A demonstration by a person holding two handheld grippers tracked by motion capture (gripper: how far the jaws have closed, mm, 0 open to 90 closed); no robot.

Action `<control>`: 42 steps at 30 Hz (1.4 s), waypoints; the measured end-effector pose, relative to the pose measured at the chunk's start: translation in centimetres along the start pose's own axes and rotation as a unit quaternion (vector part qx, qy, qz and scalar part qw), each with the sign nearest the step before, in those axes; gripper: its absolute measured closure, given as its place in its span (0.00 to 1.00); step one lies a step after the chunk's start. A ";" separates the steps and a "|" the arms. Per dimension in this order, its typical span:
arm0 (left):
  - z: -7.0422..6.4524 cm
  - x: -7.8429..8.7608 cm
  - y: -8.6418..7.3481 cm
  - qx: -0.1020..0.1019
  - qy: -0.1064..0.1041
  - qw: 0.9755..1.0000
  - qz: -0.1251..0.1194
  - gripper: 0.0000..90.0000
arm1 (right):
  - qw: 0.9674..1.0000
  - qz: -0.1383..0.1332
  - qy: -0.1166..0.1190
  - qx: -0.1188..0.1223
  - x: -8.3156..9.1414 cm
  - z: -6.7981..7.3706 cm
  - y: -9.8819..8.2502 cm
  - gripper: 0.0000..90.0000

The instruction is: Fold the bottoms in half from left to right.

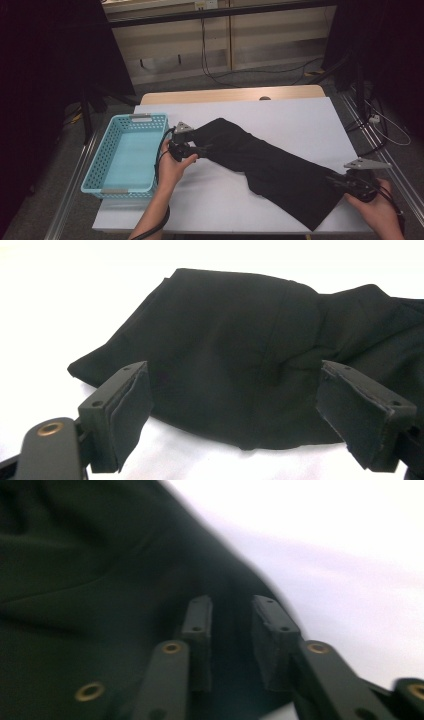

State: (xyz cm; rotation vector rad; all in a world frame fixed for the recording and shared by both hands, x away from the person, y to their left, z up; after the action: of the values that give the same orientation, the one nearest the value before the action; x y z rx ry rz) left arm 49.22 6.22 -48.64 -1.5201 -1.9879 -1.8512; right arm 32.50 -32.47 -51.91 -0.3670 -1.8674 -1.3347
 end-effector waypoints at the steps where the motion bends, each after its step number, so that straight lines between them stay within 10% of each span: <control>1: 0.0 0.0 0.0 0.001 -0.001 1.000 0.001 0.17 | 1.000 0.004 0.003 0.005 -0.3 0.3 0.0 0.87; 3: 0.0 0.0 0.0 0.000 0.003 1.000 0.000 0.17 | 1.000 0.007 -0.005 0.008 -0.5 0.2 0.2 1.00; 14: 0.2 0.1 -0.1 -0.002 0.000 1.000 0.003 0.17 | 0.999 -0.015 -0.047 0.001 1.1 -2.4 1.0 0.99; 26: 0.2 0.0 -0.1 0.001 0.002 1.000 0.002 0.17 | 0.999 0.016 -0.034 -0.004 -1.1 -2.1 0.0 0.63; 31: 0.2 0.1 0.1 0.003 0.003 1.000 -0.002 0.17 | 1.000 0.008 -0.011 -0.013 -1.2 -1.8 0.2 0.97; 42: 0.6 0.1 0.0 0.008 0.009 1.000 -0.004 0.17 | 0.998 -0.005 -0.055 -0.026 -0.1 -4.6 0.3 0.97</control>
State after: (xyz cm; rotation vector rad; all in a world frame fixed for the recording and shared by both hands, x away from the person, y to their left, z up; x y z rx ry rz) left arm 49.53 6.78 -48.72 -1.4883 -1.9987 -1.8412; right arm 34.77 -36.39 -51.21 -0.4675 -1.9292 -1.3972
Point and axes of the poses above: each handheld gripper's, and its own axes: x roughly backward along the jaws, y roughly out of its top, z roughly to its left, the point moved 10 cm from there along -x, roughly forward along the jaws, and after that the axes turned 13 degrees about x, right-handed, at the moved point
